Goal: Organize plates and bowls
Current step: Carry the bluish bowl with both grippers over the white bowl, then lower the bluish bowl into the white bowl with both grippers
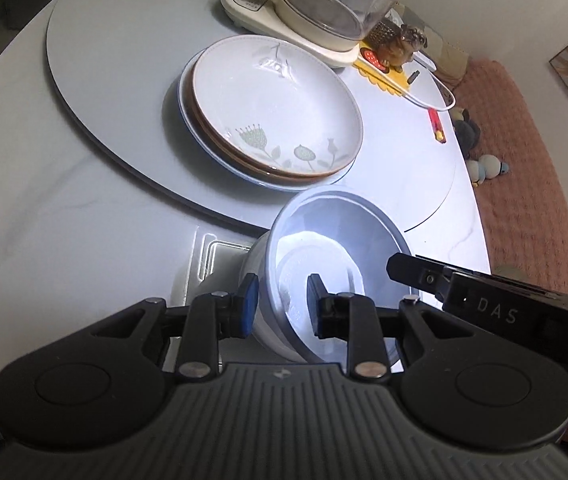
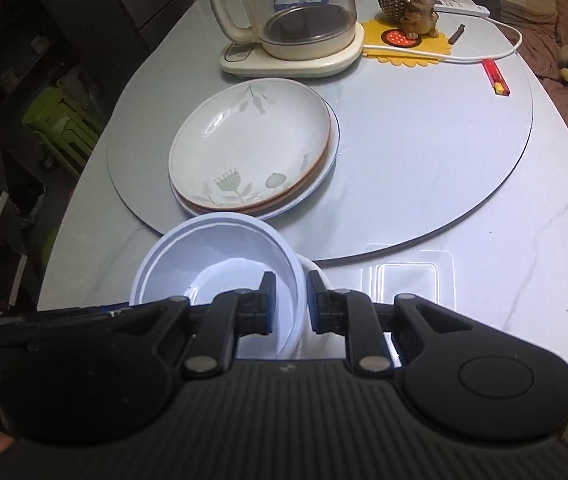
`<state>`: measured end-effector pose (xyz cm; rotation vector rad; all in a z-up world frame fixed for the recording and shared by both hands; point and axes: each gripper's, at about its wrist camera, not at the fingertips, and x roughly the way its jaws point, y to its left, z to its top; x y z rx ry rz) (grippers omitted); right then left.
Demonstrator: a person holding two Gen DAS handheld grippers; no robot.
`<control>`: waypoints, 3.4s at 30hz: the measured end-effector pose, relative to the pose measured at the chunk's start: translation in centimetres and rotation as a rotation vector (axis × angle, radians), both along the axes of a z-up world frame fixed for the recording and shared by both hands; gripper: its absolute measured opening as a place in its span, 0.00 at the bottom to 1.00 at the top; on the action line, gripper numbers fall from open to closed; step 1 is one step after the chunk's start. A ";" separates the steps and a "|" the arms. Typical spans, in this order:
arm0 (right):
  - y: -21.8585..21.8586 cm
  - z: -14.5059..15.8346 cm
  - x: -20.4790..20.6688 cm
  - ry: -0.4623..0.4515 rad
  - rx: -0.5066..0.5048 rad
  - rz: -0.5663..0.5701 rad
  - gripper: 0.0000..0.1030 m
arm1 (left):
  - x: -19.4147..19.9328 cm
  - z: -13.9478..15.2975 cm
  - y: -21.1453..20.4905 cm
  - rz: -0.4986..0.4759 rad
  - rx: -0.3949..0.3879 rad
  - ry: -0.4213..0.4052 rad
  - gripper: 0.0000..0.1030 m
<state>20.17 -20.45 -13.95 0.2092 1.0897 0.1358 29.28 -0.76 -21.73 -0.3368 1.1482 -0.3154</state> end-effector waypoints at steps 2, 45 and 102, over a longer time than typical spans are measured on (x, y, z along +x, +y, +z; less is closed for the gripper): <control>0.0 -0.8 -0.1 0.009 -0.002 -0.005 0.19 | 0.2 -0.9 -0.1 -0.011 0.007 0.010 0.29; -2.6 4.0 -3.5 -0.012 0.044 0.012 0.21 | -3.5 4.0 1.2 0.042 0.015 -0.001 0.41; -3.3 -7.0 2.7 0.173 0.177 0.119 0.28 | 0.6 -7.6 -2.1 0.127 0.029 0.196 0.16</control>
